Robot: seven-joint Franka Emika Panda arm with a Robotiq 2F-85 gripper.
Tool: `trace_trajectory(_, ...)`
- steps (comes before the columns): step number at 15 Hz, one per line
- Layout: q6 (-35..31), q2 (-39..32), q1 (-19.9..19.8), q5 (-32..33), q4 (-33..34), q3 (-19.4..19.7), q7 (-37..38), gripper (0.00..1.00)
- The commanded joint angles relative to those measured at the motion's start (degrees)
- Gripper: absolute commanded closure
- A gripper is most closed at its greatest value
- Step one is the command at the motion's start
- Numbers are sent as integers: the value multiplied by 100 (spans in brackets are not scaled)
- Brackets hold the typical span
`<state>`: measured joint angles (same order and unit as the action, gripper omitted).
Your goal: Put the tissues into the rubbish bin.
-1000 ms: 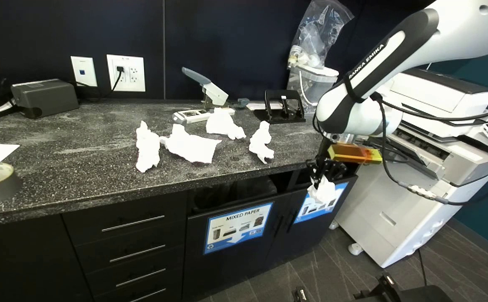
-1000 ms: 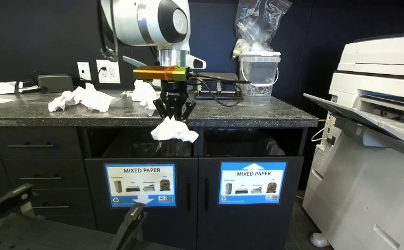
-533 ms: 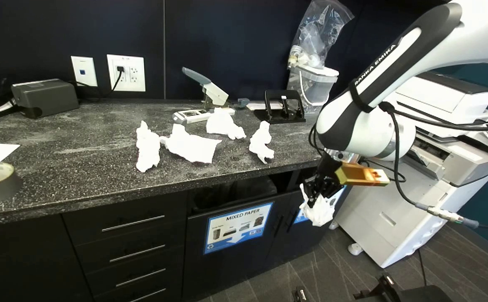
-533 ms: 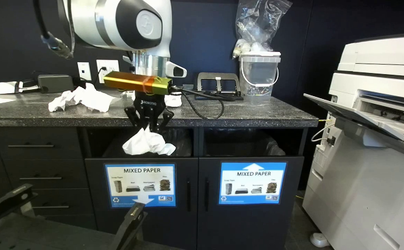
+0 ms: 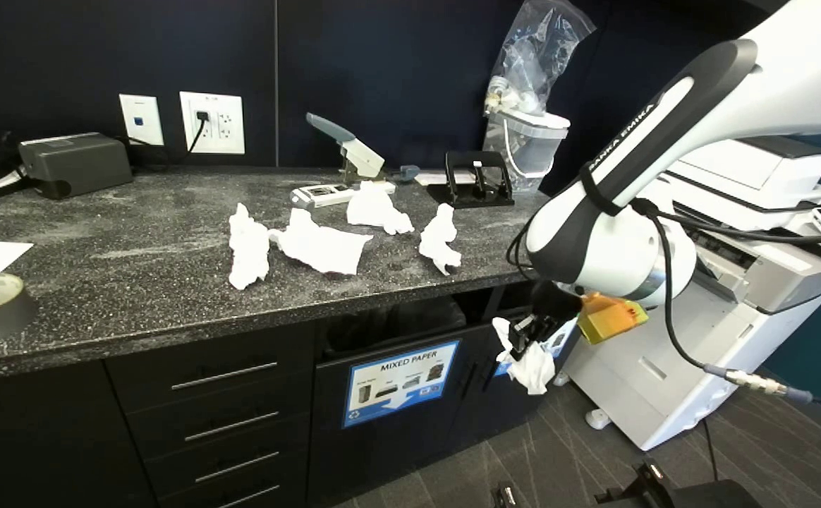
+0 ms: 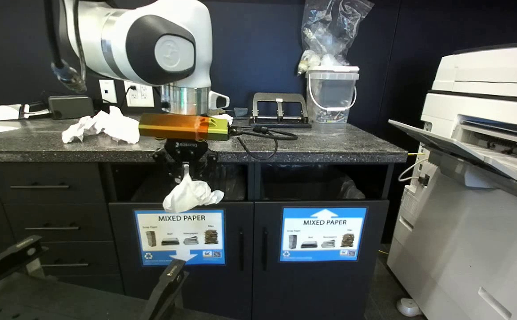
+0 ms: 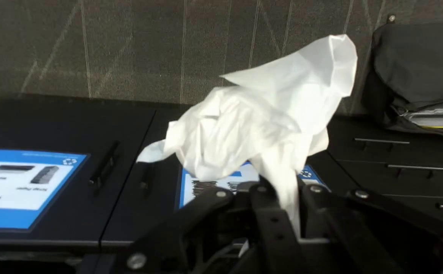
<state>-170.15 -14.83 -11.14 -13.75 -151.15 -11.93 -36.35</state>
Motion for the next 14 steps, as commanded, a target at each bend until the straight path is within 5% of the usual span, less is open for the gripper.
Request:
trace_trajectory(1,-681,-816,-980,-46,302,-835,-940,98)
trace_trajectory(5,-1423,-2073,-2433,820,705,-1777,-1280,98)
trace_trajectory(10,-1789,-3312,-3081,2750,1284,-1636,-1101,98)
trace_trajectory(14,-1843,-4094,-3457,3353,1892,-1879,-877,98)
